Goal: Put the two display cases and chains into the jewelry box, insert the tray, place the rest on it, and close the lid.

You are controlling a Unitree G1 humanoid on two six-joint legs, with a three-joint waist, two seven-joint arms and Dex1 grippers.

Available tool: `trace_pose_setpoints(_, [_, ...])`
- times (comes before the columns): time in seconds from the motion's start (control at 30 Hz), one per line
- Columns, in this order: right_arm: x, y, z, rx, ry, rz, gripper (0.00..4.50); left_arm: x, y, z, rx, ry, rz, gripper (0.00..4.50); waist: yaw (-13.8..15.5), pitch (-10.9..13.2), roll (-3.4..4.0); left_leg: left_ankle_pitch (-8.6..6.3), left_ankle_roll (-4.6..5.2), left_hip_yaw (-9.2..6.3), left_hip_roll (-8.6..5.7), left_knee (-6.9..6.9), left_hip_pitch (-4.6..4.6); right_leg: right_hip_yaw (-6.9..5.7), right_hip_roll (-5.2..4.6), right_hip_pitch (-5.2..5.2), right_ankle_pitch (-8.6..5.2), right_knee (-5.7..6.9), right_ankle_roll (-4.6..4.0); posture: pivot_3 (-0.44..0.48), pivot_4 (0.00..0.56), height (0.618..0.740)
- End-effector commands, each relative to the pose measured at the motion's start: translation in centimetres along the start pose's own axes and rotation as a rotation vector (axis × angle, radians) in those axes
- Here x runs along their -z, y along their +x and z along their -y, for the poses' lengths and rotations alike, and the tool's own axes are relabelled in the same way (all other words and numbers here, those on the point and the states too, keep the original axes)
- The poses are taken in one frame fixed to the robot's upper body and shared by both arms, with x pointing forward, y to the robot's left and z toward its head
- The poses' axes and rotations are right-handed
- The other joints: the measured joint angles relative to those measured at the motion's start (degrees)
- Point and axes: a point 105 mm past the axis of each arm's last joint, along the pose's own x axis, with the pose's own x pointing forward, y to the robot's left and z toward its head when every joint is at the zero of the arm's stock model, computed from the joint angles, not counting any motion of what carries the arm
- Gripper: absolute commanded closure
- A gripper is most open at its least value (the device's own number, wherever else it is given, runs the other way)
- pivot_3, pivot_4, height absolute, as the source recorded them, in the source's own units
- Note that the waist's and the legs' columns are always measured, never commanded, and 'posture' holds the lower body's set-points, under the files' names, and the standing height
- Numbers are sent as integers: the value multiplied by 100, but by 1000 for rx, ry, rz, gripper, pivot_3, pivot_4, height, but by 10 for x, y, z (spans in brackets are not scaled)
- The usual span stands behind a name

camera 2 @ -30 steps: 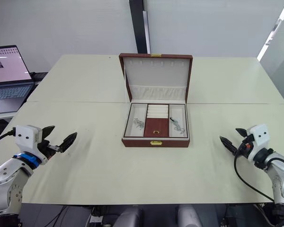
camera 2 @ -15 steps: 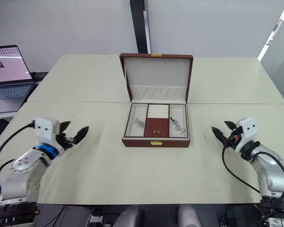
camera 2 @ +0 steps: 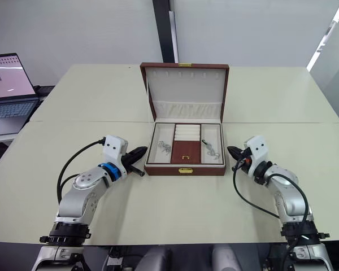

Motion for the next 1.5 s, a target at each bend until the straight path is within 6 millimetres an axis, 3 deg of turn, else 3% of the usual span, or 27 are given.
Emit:
trace_pose_setpoints(0.03, [-12,7,-8,-38,-18,38,4488,-9,4,9,36,12,27,4476,1,0,0,0,1,0,-1,1,0,0,-1,1,0,1,0,0,150,740])
trace_pose_setpoints(0.3, [-10,6,-37,-182,59,23,4488,-9,-1,28,154,-10,14,4476,-21,-1,1,-1,1,-1,0,1,2,1,1,1,1,0,0,0,150,740])
trace_pose_setpoints(0.83, [3,-28,-66,-236,137,-44,4488,-1,-37,55,296,-56,-66,4476,13,-1,1,-3,4,-5,1,-3,2,0,-2,3,1,-4,-1,0,150,740])
trace_pose_setpoints(1.13, [5,-43,-65,-184,152,-60,4488,8,-50,55,297,-64,-98,4476,26,-1,1,-3,4,-1,0,-2,4,0,-3,7,1,-4,0,0,150,740])
trace_pose_setpoints(1.5, [5,-42,-63,-175,144,-62,4488,20,-53,43,256,-58,-103,4476,28,-1,1,-3,5,2,0,-3,4,-1,-2,7,0,-5,-1,0,150,740])
